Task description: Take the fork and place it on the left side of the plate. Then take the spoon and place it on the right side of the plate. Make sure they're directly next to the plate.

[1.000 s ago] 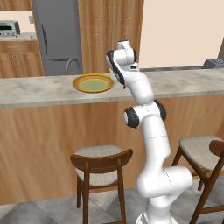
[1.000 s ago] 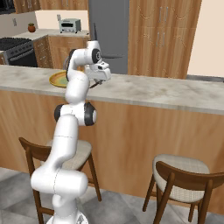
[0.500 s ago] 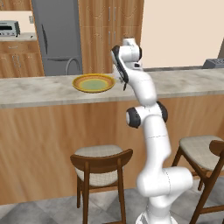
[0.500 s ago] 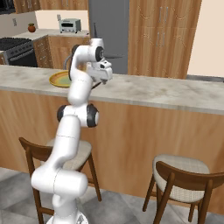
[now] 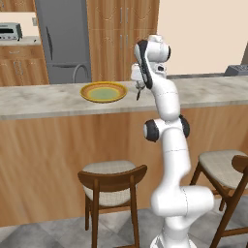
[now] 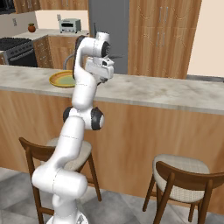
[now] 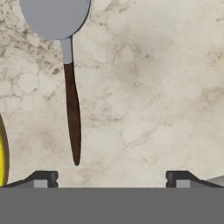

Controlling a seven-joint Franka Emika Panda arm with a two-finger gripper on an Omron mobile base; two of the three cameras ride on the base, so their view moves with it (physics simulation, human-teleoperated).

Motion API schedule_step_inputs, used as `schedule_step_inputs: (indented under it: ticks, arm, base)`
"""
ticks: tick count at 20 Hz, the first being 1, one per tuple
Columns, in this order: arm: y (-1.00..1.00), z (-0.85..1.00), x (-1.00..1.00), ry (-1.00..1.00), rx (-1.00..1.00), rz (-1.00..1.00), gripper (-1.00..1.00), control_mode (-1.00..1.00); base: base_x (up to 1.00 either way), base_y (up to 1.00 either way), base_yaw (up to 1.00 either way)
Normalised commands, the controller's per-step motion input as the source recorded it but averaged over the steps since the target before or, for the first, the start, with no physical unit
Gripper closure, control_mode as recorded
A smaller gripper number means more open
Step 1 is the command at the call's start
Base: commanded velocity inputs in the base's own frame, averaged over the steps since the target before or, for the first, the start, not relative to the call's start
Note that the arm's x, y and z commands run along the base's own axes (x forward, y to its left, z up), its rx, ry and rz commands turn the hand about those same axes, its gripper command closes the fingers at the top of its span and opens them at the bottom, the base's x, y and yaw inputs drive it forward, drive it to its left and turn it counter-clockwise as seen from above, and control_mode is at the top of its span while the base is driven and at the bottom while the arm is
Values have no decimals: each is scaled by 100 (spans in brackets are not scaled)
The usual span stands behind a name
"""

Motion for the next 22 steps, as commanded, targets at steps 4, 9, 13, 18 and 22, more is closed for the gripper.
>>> schedule_step_inputs:
  ticks: [4,9,13,18,22]
  arm:
    - [-14,39,-72,1,21,-7,-100,-100]
    - [-14,79,-43,27,16,-15,-100,-100]
    - [-10,80,-34,40,9,-15,-100,-100]
    - [-9,40,-46,38,1,-14,-100,-100]
    - [-7,15,-72,24,1,-16,-100,-100]
  base:
    - [0,0,0]
    - [0,0,0]
    - [0,0,0]
    - [0,0,0]
    - [0,0,0]
